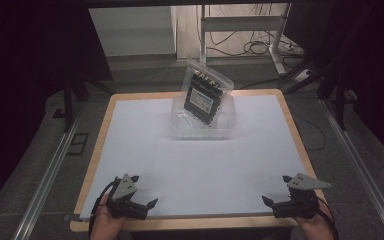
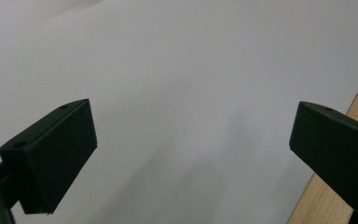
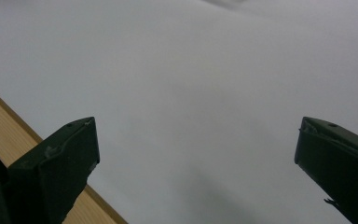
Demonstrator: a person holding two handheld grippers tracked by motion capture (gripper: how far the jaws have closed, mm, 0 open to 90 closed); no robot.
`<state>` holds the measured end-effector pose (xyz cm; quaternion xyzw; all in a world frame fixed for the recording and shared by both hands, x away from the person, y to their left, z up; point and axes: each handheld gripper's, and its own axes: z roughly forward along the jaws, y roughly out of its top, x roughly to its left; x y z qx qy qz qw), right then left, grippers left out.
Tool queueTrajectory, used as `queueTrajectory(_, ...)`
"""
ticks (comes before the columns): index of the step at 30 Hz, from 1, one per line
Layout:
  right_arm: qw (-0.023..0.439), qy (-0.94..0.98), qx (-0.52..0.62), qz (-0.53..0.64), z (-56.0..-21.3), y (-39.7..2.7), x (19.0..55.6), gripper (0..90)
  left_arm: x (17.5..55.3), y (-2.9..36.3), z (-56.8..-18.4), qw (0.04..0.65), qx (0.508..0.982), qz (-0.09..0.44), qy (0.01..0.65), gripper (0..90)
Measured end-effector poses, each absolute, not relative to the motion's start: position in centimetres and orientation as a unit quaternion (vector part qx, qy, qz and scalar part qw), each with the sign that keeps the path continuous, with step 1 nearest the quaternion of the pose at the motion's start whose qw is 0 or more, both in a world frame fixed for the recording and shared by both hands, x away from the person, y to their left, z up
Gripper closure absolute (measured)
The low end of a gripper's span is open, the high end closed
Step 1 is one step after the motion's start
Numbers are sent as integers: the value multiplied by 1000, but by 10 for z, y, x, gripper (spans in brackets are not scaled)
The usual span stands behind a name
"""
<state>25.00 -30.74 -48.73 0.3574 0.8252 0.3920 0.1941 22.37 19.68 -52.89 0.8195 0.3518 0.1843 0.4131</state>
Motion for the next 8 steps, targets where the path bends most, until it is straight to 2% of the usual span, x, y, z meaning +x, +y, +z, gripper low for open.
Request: queueTrajectory(8,177,826,378,378,-497,-317,251,0,225,195,-529,412,820,184,351,4)
